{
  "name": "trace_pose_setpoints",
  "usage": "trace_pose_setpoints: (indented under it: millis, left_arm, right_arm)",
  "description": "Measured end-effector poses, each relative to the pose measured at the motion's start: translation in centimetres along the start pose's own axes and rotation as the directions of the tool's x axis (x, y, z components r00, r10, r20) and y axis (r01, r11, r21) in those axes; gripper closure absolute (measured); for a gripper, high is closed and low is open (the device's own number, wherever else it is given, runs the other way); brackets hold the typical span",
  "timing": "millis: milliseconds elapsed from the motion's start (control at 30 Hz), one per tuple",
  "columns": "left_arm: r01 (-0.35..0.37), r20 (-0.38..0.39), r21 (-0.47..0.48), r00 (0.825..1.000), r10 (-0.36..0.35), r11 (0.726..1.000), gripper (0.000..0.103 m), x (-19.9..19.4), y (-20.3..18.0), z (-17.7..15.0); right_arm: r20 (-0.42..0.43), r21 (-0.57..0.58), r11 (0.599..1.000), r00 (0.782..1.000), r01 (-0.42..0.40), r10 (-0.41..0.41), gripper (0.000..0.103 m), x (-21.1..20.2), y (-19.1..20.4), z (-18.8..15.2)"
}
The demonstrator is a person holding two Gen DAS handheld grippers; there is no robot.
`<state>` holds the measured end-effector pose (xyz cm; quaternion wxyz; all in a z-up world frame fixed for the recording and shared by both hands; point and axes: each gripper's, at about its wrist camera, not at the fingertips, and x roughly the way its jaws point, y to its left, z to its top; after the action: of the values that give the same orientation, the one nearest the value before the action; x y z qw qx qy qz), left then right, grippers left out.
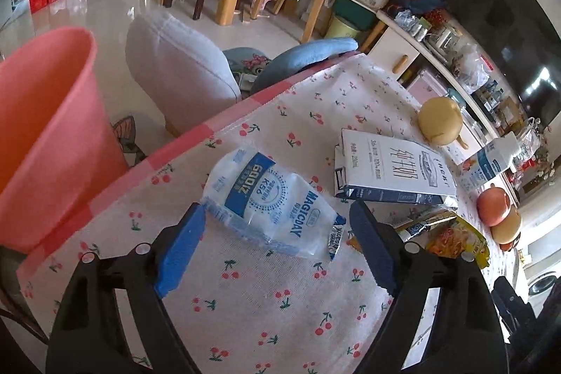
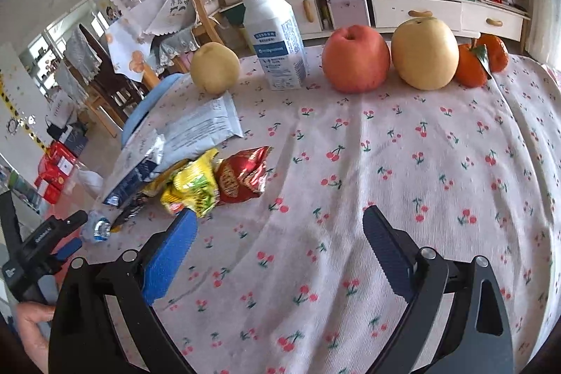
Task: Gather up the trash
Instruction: 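Return the left tool to the table and grasp the white MAGICAY bag, then grasp the red foil wrapper with the right tool while the left tool lifts the white bag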
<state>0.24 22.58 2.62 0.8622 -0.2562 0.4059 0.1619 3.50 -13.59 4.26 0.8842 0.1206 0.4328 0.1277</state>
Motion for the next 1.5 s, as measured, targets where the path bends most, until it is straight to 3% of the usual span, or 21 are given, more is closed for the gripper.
trace_pose_setpoints:
  millis: [400, 600, 833, 1067, 1200, 1367, 1500]
  left_arm:
    - [-0.098, -0.010, 0.083, 0.995, 0.100, 0.992, 0.018, 2.7, -2.1, 0.8]
    - [-0.195, 0.003, 0.187, 0.980, 0.198, 0.963, 0.019, 3.8, -3.8, 0.5]
    - [-0.224, 0.017, 0.250, 0.974, 0.227, 0.942, 0.027, 3.8, -4.6, -0.2]
    - [-0.205, 0.027, 0.281, 0.978, 0.206, 0.937, 0.041, 3.2, -5.0, -0.7]
    - [-0.186, 0.025, 0.299, 0.982, 0.187, 0.936, 0.050, 2.8, -5.2, -1.1]
    - [-0.149, 0.015, 0.303, 0.988, 0.151, 0.941, 0.059, 2.3, -4.9, -1.4]
    - [-0.103, -0.001, 0.286, 0.994, 0.108, 0.953, 0.060, 1.9, -4.4, -1.5]
  right_arm:
    - [-0.018, -0.126, 0.992, 0.999, 0.027, -0.030, 0.009, 3.2, 1.2, 0.9]
    - [-0.036, -0.143, 0.989, 0.999, 0.019, -0.025, 0.009, 4.8, 1.7, 1.5]
    - [-0.030, -0.153, 0.988, 0.999, 0.017, -0.022, 0.009, 6.0, 2.0, 2.6]
    - [-0.034, -0.156, 0.986, 0.998, -0.050, 0.045, 0.033, 6.5, 2.5, 2.8]
    - [-0.046, -0.179, 0.980, 0.996, -0.087, 0.080, 0.055, 6.5, 2.9, 2.4]
    - [-0.031, -0.183, 0.979, 0.996, -0.092, 0.088, 0.061, 6.0, 2.8, 2.2]
    - [-0.022, -0.176, 0.980, 0.996, -0.090, 0.087, 0.065, 5.4, 2.5, 2.1]
